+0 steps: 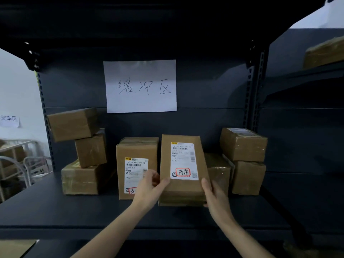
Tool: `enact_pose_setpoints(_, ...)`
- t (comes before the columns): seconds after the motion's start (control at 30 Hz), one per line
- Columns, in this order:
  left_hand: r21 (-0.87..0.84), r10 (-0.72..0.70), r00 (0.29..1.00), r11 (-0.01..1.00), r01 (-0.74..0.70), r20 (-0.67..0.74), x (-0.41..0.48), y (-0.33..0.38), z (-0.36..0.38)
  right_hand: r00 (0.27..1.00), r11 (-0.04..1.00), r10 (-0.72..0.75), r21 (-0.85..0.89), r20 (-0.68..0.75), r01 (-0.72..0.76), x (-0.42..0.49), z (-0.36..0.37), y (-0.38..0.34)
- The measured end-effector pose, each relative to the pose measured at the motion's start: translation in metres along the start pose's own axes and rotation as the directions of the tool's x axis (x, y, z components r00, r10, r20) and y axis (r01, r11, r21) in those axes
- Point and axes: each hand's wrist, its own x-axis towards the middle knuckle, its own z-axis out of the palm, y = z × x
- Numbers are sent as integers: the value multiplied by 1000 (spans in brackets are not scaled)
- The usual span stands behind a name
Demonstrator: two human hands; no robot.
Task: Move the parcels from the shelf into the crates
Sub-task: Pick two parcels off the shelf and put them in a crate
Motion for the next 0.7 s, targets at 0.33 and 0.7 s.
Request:
enact_pose_setpoints(0.33, -25, -193, 981, 981, 193, -7, 24, -19, 16, 990, 984, 125, -134, 59, -116, 25, 22, 8)
enact_pose_setpoints(0.7, 35, -206, 978, 978, 207, -24, 58, -34, 3, 988, 977, 134, -174, 70, -120, 61, 56, 11)
